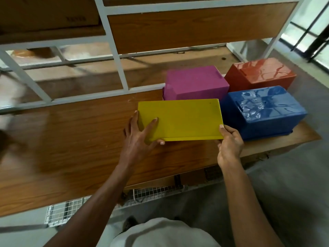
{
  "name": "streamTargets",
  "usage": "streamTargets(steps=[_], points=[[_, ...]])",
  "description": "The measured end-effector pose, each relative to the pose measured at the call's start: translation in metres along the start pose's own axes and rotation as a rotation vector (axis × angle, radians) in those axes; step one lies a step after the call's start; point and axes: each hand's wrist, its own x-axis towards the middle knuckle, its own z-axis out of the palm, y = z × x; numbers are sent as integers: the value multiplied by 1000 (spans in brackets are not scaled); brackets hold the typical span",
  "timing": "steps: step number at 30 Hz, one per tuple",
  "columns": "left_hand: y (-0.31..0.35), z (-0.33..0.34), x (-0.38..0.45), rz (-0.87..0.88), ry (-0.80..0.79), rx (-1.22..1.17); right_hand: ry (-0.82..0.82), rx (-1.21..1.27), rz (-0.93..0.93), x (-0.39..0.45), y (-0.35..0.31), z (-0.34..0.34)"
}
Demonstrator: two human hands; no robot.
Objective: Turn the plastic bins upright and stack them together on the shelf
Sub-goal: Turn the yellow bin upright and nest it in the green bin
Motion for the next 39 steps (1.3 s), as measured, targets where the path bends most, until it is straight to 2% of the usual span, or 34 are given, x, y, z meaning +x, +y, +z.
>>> streamTargets(steps=[3, 5, 8, 12, 17, 20, 22, 26, 32, 36, 39], points=[[-1, 8, 7, 337, 168, 142, 5, 15, 21, 2, -1, 2], [3, 15, 12, 498, 229, 122, 3, 28, 37, 4, -2, 3], [12, 21, 22, 587, 234, 127, -11, 26, 36, 7, -7, 4], [13, 19, 42, 580, 252, 92, -85, -5, 16, 4, -13, 4], [5, 3, 45, 493, 349, 37, -41, -154, 2, 1, 17, 1], [-1, -11, 41, 398, 383, -26, 50, -247, 163, -14, 52, 3], [-8, -19, 40, 286, 378, -89, 34, -292, 290, -32, 72, 8], [-26, -35, 43, 71, 379, -262, -249, -298, 382, -55, 100, 23], [-47, -62, 31, -217, 405, -529, -520, -267, 215, -78, 82, 73], [-78, -71, 16, -428, 412, -686, -555, -310, 160, -84, 75, 100], [-102, -77, -1, -573, 352, -724, -541, -363, 110, -85, 75, 116]])
